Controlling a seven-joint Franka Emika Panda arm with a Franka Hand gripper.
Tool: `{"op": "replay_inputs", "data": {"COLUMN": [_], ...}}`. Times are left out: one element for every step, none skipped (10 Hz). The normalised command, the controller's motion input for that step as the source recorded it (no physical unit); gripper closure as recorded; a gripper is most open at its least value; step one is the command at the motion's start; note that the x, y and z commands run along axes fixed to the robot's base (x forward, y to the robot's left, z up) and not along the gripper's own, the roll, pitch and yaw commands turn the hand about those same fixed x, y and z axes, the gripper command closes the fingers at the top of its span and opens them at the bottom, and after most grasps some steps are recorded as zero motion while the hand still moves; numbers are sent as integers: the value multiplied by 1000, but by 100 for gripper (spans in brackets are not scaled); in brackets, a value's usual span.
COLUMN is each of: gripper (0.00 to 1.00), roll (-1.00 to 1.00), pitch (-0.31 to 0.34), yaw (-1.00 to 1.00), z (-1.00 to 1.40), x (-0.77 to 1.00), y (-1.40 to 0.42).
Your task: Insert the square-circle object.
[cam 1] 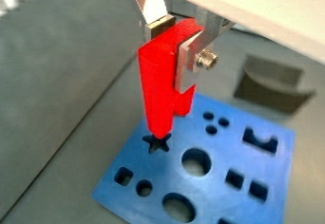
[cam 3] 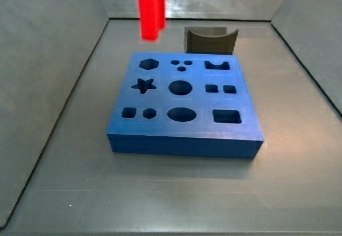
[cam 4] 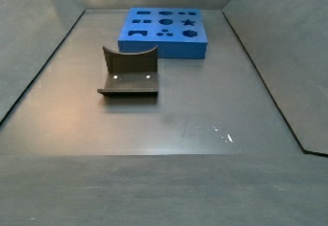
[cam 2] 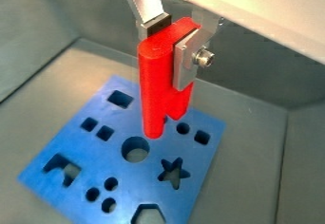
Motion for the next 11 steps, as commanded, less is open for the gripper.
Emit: {"op": "replay_inputs", "data": {"gripper": [100,100,100,100,100,100,100,100,100,100,100], "roll": [-60,-16,0,0,0,0,0,0,0,0,0], "pitch": [-140,-163,-77,0,0,0,0,0,0,0,0], "yaw": [-983,-940,-1000,-1000,-929,-963,-977,-1000,-1000,-1000,-1000], "z": [-566,-557,-511,-400,-189,-197,-197,-189,-194,-200,-203], "x": [-63,-66,0,0,0,0,0,0,0,0,0], "y": [-49,-166,-97,-140,-300,-266,-251,-129,-37,-23,-20]}}
